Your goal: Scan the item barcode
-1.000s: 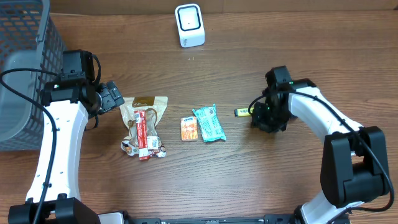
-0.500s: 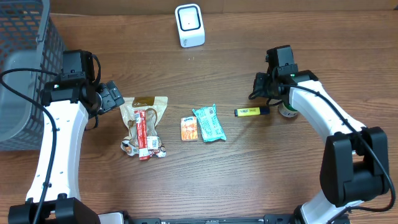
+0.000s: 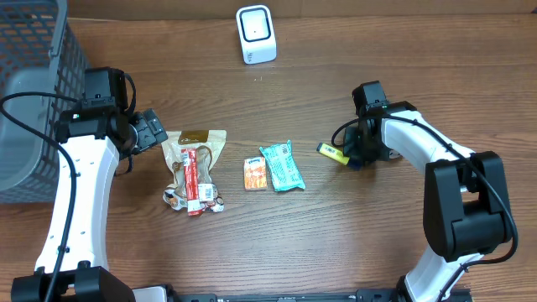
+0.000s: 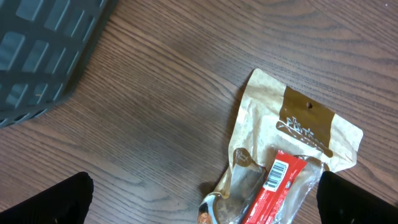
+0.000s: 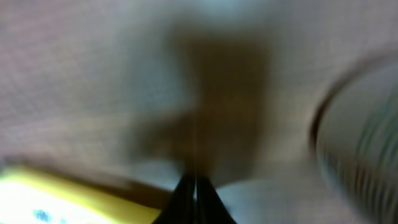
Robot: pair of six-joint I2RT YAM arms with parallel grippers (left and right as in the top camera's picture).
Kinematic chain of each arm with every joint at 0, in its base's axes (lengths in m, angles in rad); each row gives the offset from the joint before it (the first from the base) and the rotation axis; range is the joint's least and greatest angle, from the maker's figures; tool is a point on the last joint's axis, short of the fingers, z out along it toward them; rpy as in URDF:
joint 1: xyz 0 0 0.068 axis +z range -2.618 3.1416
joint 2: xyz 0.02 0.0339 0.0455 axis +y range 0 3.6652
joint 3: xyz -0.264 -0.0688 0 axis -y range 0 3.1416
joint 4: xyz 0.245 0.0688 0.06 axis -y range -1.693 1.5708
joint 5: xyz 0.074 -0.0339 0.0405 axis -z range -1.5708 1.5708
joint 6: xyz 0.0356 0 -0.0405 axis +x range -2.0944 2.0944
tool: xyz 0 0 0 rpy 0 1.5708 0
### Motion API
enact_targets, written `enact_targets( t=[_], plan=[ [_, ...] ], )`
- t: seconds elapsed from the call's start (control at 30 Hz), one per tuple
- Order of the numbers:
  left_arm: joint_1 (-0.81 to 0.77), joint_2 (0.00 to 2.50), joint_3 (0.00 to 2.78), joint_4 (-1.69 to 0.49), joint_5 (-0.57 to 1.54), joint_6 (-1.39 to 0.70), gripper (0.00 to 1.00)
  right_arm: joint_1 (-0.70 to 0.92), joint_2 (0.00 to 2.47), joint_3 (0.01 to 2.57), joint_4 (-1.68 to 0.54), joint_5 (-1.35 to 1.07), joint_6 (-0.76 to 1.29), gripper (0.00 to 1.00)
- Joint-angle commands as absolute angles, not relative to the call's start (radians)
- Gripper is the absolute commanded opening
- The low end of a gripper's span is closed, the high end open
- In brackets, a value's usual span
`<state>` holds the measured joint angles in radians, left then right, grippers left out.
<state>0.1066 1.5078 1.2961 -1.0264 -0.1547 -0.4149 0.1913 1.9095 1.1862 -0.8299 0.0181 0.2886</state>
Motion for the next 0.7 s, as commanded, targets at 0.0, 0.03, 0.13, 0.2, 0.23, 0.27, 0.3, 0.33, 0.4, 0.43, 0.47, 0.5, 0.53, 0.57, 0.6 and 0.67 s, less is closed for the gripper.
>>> enact_targets(
  t=[0.0, 0.03, 0.13, 0.2, 0.23, 0.27, 0.3, 0.33, 0.4, 0.43, 0.47, 0.5, 0.53, 0.57, 0.6, 0.67],
  plan=[
    [0.104, 1.514, 1.293, -1.028, -0.165, -0.411, 1.00, 0.194, 1.911, 1.205, -0.909, -0.126, 0.287, 0.11],
    [0.104, 1.514, 1.293, -1.028, -0.165, -0.411, 1.00, 0.194, 1.911, 1.208, -0.935, -0.154, 0.286, 0.11],
    [0.104, 1.514, 1.293, -1.028, -0.165, -0.411, 1.00, 0.193, 1.911, 1.230, -0.994, -0.159, 0.274, 0.14],
    [0.104, 1.514, 1.293, -1.028, -0.165, -0.411, 1.00, 0.192, 1.911, 1.267, -1.028, -0.158, 0.252, 0.15],
    [0.104, 1.514, 1.293, -1.028, -0.165, -0.411, 1.00, 0.191, 1.911, 1.290, -1.045, -0.159, 0.252, 0.16],
    [0.104, 1.514, 1.293, -1.028, -0.165, -0.411, 1.00, 0.190, 1.911, 1.316, -1.066, -0.159, 0.252, 0.18],
    [0.104, 1.514, 1.293, -1.028, -0.165, -0.411, 1.00, 0.190, 1.911, 1.351, -1.098, -0.159, 0.242, 0.20],
    [0.104, 1.514, 1.293, -1.028, -0.165, -0.411, 1.00, 0.190, 1.911, 1.371, -1.119, -0.159, 0.229, 0.22],
    [0.104, 1.514, 1.293, -1.028, -0.165, -0.411, 1.00, 0.191, 1.911, 1.412, -1.167, -0.159, 0.203, 0.27],
    [0.104, 1.514, 1.293, -1.028, -0.165, -0.411, 1.00, 0.191, 1.911, 1.424, -1.186, -0.160, 0.191, 0.31],
    [0.104, 1.514, 1.293, -1.028, -0.165, -0.411, 1.00, 0.191, 1.911, 1.427, -1.196, -0.160, 0.179, 0.33],
    [0.104, 1.514, 1.293, -1.028, -0.165, -0.411, 1.00, 0.191, 1.911, 1.426, -1.206, -0.159, 0.169, 0.35],
    [0.104, 1.514, 1.293, -1.028, -0.165, -0.411, 1.00, 0.191, 1.912, 1.424, -1.214, -0.159, 0.157, 0.35],
    [0.104, 1.514, 1.293, -1.028, -0.165, -0.411, 1.00, 0.191, 1.912, 1.418, -1.214, -0.159, 0.149, 0.35],
    [0.104, 1.514, 1.293, -1.028, -0.165, -0.411, 1.00, 0.191, 1.912, 1.410, -1.214, -0.159, 0.147, 0.35],
    [0.104, 1.514, 1.293, -1.028, -0.165, -0.411, 1.00, 0.191, 1.912, 1.391, -1.208, -0.159, 0.144, 0.36]
  ],
)
